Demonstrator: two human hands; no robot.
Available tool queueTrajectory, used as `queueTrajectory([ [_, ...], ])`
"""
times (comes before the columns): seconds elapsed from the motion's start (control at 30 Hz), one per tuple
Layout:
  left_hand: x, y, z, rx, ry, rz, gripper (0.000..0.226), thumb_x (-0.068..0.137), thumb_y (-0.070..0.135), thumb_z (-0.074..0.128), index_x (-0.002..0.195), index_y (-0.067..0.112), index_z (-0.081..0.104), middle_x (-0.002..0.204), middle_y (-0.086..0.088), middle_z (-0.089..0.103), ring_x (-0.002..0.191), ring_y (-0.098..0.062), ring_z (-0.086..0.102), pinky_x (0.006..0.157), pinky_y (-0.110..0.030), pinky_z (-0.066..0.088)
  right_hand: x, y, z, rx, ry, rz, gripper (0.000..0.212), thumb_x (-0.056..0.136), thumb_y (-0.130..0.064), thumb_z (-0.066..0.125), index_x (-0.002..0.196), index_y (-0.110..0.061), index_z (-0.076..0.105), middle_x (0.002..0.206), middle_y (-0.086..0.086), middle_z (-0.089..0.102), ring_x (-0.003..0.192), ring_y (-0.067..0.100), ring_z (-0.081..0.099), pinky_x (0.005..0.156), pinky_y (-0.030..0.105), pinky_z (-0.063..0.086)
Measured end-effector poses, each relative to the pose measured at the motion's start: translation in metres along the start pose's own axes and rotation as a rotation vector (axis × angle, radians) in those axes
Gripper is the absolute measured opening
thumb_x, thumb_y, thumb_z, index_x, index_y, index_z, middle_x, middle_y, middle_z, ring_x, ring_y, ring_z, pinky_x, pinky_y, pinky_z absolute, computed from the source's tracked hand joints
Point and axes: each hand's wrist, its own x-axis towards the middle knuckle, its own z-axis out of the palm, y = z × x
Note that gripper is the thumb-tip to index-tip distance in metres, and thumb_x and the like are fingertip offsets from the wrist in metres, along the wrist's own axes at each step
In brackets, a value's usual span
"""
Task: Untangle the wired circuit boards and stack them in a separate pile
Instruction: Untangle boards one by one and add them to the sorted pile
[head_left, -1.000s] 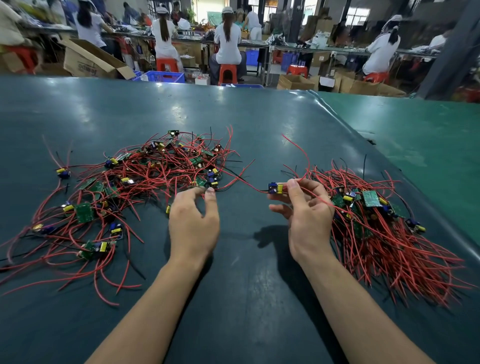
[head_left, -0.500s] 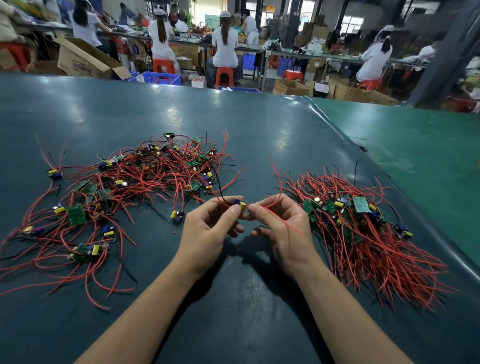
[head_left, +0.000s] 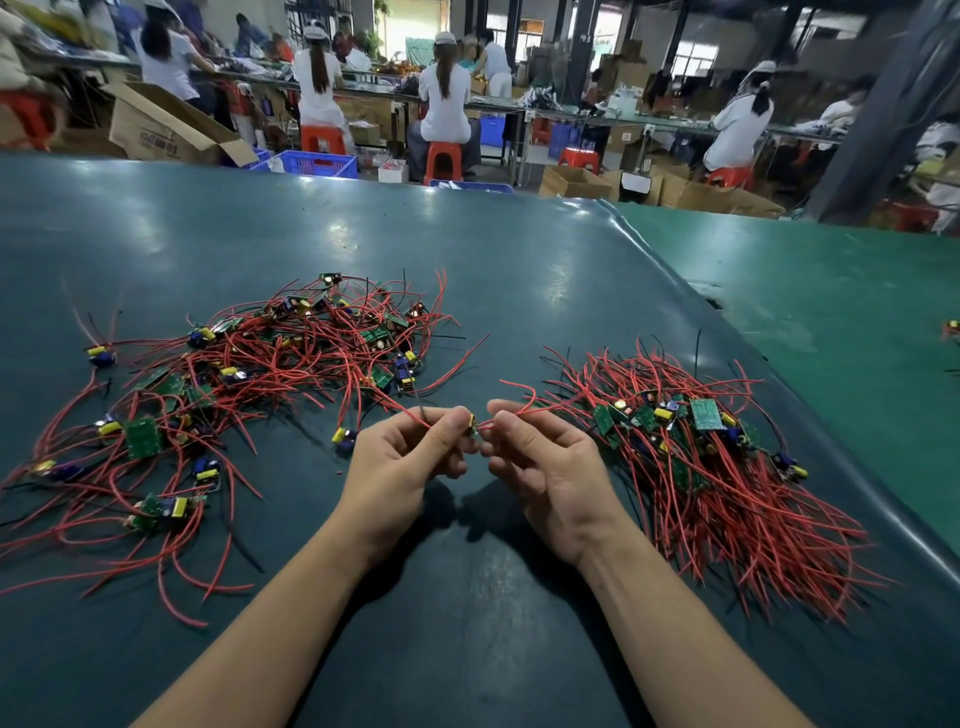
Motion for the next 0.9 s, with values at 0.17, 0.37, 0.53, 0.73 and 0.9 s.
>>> queueTrajectory([
  [0.17,0.002,0.001,0.000,-0.071,0.018,-0.057,0.032,0.063,0.038,0.077,0.080,0.012,0.075,0.072,-0.006,0.067,0.058,-0.014,0.054,0.058,-0.019,0.049,0.002,0.002,0.002,-0.020,-0.006,-0.036,0.015,0.069,-0.016,0.073,0.081,-0.018,0.081,0.078,0.003,0.075,0.066,0.010,0.069,0.054,0.019,0.052],
  [0.37,-0.001,0.000,0.003,0.094,0.017,0.028,0.022,0.074,0.027,0.072,0.090,0.012,0.075,0.076,-0.007,0.072,0.057,-0.011,0.054,0.060,-0.018,0.049,0.005,0.005,0.003,-0.106,0.218,-0.213,0.009,0.078,-0.016,0.076,0.070,-0.012,0.077,0.070,0.005,0.071,0.058,0.010,0.063,0.044,0.021,0.046],
  [0.53,0.002,-0.003,0.001,0.087,0.074,0.023,0.020,0.073,0.030,0.073,0.086,0.014,0.077,0.075,-0.006,0.072,0.058,-0.010,0.053,0.060,-0.017,0.048,0.012,-0.003,-0.003,-0.076,0.427,-0.346,0.024,0.082,-0.008,0.076,0.059,-0.014,0.074,0.059,0.001,0.066,0.050,0.008,0.057,0.041,0.019,0.043],
  [0.73,0.004,-0.004,-0.003,0.014,0.140,0.026,0.018,0.073,0.031,0.074,0.084,0.018,0.078,0.077,-0.006,0.071,0.060,-0.011,0.051,0.067,-0.022,0.045,0.016,-0.011,-0.013,0.005,0.548,-0.457,0.030,0.084,-0.006,0.075,0.055,-0.013,0.070,0.054,-0.001,0.062,0.044,0.007,0.050,0.039,0.019,0.039],
  [0.9,0.002,-0.004,-0.001,0.040,0.176,0.049,0.016,0.074,0.033,0.074,0.083,0.021,0.078,0.076,-0.006,0.072,0.061,-0.010,0.052,0.071,-0.026,0.044,0.018,-0.012,-0.018,-0.092,0.616,-0.575,0.028,0.091,-0.013,0.069,0.064,-0.012,0.063,0.050,-0.006,0.059,0.037,0.006,0.046,0.040,0.021,0.039],
])
